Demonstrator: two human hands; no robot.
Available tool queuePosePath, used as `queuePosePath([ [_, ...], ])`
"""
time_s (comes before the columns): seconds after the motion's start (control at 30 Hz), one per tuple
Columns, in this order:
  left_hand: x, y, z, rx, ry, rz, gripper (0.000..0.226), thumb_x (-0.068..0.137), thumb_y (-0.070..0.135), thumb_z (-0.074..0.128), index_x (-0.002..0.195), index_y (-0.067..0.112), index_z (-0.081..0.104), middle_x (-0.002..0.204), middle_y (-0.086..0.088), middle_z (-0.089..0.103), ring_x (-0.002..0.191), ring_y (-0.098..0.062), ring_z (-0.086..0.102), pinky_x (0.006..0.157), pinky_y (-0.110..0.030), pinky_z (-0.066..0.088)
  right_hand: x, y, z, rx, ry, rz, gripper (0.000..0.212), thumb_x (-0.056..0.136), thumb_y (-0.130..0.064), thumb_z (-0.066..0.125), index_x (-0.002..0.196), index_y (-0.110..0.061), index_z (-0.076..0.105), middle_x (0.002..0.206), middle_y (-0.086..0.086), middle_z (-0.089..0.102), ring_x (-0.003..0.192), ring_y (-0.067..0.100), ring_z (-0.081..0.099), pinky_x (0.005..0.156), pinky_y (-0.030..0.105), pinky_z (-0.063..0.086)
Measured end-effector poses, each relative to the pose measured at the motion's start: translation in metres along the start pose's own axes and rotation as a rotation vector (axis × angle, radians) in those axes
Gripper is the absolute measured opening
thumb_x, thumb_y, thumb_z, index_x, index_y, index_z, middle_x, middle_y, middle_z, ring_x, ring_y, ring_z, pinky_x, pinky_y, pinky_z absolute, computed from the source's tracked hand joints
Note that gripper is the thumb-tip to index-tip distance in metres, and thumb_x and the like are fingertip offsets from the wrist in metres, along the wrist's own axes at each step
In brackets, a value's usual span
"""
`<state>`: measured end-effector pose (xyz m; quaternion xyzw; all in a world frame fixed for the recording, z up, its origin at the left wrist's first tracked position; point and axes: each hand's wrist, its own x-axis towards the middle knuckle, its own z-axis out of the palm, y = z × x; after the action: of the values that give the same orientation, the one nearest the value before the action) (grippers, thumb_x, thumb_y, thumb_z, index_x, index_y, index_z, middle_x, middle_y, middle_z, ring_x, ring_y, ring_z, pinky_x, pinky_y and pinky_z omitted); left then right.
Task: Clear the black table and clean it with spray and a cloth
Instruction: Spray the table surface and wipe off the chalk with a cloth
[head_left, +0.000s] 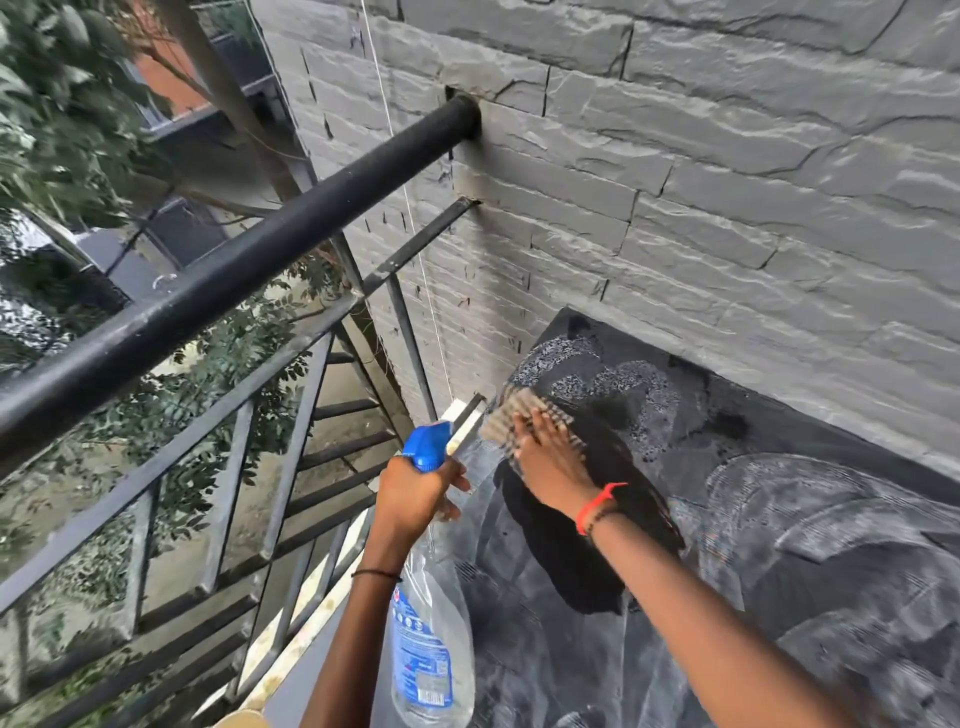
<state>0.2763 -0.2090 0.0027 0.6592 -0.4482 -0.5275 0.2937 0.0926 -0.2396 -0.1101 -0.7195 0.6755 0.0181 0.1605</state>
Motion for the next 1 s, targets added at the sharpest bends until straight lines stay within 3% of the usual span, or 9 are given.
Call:
queuePosePath([
  [0.07,0.003,-0.001,0.001,0.022,-0.005,0.001,0.010,0.081,0.003,0.061,0.071,0.007,0.062,0.062,-0.003,0.071,0.037,-0.022,0.055,0.047,-0.025,0.044,-0.006,-0.026,0.010,0.009,0.018,-0.078,0.071,0.095,-0.007,0.035,0.149,-0.022,-0.008,0.155,0.011,-0.017,0.144,0.028,-0.013,0.111,0.043,-0.013],
  [0.17,0.008,0.000,0.003,0.040,-0.003,0.007,0.011,0.081,0.005,0.061,0.070,0.008,0.063,0.064,-0.005,0.072,0.038,-0.023,0.056,0.048,-0.026,0.045,-0.045,-0.032,0.012,0.004,0.010,-0.202,0.059,0.099,-0.021,0.031,0.151,-0.021,0.002,0.156,0.008,-0.005,0.145,0.025,-0.002,0.117,0.040,-0.004],
  [0.3,0.015,0.006,0.005,-0.002,0.016,0.021,0.009,0.071,0.015,0.063,0.064,0.009,0.060,0.067,-0.020,0.069,0.040,-0.025,0.054,0.052,-0.033,0.045,-0.092,0.006,0.014,-0.036,0.104,-0.264,0.056,0.086,-0.033,0.031,0.137,-0.018,0.048,0.144,0.011,0.042,0.130,0.023,0.045,0.118,0.034,0.009],
  [0.47,0.016,0.013,0.008,-0.039,-0.002,0.036,0.021,0.083,-0.001,0.058,0.064,0.007,0.057,0.065,-0.021,0.063,0.033,-0.018,0.048,0.047,-0.027,0.043,-0.045,0.060,-0.020,-0.064,0.053,-0.046,0.057,0.100,-0.028,0.029,0.151,-0.020,0.003,0.157,0.006,-0.006,0.146,0.021,-0.001,0.117,0.031,-0.004],
  [0.57,0.018,0.015,0.010,-0.020,-0.018,0.036,0.020,0.084,-0.001,0.057,0.066,0.007,0.057,0.066,-0.017,0.066,0.031,-0.017,0.049,0.040,-0.022,0.042,0.013,0.045,-0.024,-0.014,0.028,0.054,0.056,0.101,-0.029,0.028,0.151,-0.020,0.005,0.158,0.014,-0.001,0.146,0.027,0.001,0.118,0.038,-0.001],
  [0.67,0.023,0.017,0.015,0.009,-0.017,0.031,0.019,0.082,0.001,0.060,0.065,0.008,0.061,0.067,-0.018,0.069,0.033,-0.018,0.052,0.046,-0.024,0.045,0.027,0.011,-0.016,0.002,-0.001,0.053,0.057,0.100,-0.034,0.029,0.151,-0.019,0.008,0.157,0.016,0.002,0.145,0.029,0.003,0.118,0.044,0.001],
  [0.8,0.031,0.023,0.022,0.010,-0.033,0.060,0.020,0.077,0.005,0.062,0.058,0.012,0.062,0.065,-0.021,0.069,0.035,-0.022,0.053,0.050,-0.028,0.044,-0.029,0.006,0.010,0.000,0.065,-0.047,0.064,0.096,-0.023,0.045,0.150,-0.016,0.012,0.156,0.015,0.010,0.145,0.027,0.010,0.119,0.040,0.008],
  [0.93,0.041,0.033,0.035,-0.021,-0.050,0.058,0.017,0.081,0.003,0.061,0.065,0.010,0.059,0.067,-0.016,0.067,0.033,-0.020,0.051,0.039,-0.021,0.041,-0.093,0.051,0.025,-0.004,0.111,-0.062,0.082,0.064,-0.017,0.078,0.138,-0.014,0.044,0.142,0.015,0.045,0.130,0.025,0.046,0.111,0.034,0.032],
  [1.0,0.043,0.036,0.042,-0.023,-0.068,0.065,0.017,0.083,0.002,0.060,0.067,0.009,0.059,0.067,-0.013,0.066,0.032,-0.018,0.051,0.037,-0.019,0.041,-0.101,0.090,0.013,0.012,0.053,0.053,0.085,0.068,-0.013,0.074,0.143,-0.018,0.035,0.149,0.011,0.034,0.133,0.025,0.041,0.110,0.033,0.028],
])
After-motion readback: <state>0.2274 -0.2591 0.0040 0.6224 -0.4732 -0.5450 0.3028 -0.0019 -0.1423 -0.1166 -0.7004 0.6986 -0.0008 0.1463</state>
